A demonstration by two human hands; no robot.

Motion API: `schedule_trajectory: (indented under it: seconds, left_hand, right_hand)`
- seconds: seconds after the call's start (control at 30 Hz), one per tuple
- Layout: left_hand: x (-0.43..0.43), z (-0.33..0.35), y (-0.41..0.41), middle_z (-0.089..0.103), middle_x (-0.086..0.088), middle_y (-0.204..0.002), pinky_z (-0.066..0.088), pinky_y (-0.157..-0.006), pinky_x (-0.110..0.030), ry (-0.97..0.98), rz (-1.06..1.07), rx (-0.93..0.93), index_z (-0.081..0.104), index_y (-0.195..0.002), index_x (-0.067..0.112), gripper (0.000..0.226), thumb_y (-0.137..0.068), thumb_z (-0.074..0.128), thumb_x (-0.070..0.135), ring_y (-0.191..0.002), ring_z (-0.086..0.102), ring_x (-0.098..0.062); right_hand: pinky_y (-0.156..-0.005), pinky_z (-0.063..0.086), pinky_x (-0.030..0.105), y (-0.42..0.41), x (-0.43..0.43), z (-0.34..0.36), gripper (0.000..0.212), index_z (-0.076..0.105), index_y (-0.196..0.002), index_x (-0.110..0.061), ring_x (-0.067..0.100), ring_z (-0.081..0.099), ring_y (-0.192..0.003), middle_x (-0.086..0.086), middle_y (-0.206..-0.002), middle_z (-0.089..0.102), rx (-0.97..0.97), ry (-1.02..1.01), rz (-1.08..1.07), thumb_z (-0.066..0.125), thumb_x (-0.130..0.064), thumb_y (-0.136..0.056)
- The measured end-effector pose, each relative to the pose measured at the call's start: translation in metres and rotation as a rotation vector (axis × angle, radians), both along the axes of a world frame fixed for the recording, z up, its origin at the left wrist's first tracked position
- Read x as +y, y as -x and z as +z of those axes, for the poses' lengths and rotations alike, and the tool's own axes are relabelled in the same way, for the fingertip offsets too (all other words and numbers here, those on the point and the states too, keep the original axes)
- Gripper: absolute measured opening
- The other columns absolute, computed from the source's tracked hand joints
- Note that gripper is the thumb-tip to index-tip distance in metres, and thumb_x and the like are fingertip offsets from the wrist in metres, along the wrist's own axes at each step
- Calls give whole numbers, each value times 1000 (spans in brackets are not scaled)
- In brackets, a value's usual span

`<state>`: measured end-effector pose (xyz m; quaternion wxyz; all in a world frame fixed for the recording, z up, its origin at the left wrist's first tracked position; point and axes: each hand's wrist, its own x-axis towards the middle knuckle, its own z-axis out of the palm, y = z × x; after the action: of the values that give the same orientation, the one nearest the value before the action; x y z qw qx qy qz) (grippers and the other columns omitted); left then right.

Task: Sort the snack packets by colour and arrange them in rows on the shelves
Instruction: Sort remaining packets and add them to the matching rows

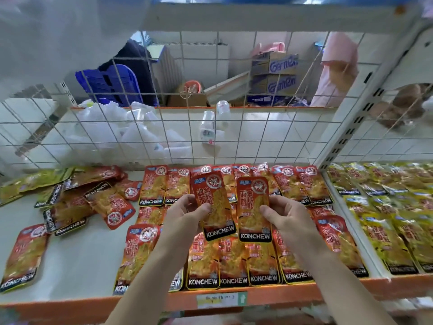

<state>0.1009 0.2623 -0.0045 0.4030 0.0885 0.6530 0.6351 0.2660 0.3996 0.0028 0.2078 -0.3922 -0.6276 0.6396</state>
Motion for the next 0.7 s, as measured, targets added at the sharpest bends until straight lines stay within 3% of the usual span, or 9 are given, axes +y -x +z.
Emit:
schedule_trajectory:
  seconds: [0.13, 0.3, 0.4, 0.5, 0.6, 0.7]
  left_hand:
    - [21, -6, 19, 71, -17, -110, 50, -100, -58, 11, -103, -7, 63, -109, 9, 13, -96, 62, 7, -106, 68, -37]
    - [47, -15, 41, 68, -18, -109, 49, -101, -58, 51, -228, 45, 62, -106, 10, 11, -97, 59, 13, -108, 65, -40]
    - [51, -20, 47, 68, -14, -105, 49, -101, -59, 102, -225, 20, 61, -107, 9, 11, -98, 58, 12, -101, 66, -33]
    - [49, -24, 50, 69, -15, -106, 53, -96, -57, 152, -181, 9, 59, -113, 9, 15, -99, 58, 13, -97, 70, -34]
    - [48, -24, 51, 70, -15, -103, 56, -91, -52, 166, -143, 42, 59, -110, 11, 11, -100, 57, 14, -96, 71, -34]
    - [48, -22, 47, 69, -15, -101, 58, -79, -44, 172, -80, 71, 58, -112, 9, 12, -100, 56, 11, -86, 70, -29]
  right_hand:
    - [-86, 53, 24, 11, 5, 0, 19, 66, -98, -27, 8, 71, -95, -11, -94, 76, -45, -36, -38, 62, -9, -95]
    - [-98, 53, 36, 27, 13, -4, 21, 67, -116, -17, 13, 69, -102, -5, -102, 75, -131, -96, -50, 63, -16, -96]
    - [-94, 54, 31, 32, 19, -7, 17, 69, -111, -19, 12, 69, -101, -5, -101, 75, -147, -130, -59, 62, -15, -96]
    - [-89, 54, 26, 35, 27, -10, 16, 68, -107, -23, 12, 68, -101, -5, -102, 74, -132, -128, -53, 61, -13, -97]
    - [-94, 54, 31, 33, 39, -15, 16, 68, -109, -23, 12, 68, -103, -5, -105, 73, -142, -130, -6, 62, -16, -96]
    - [-89, 56, 28, 27, 52, -14, 15, 70, -107, -22, 11, 70, -98, -5, -100, 75, -122, -129, 20, 62, -15, -97]
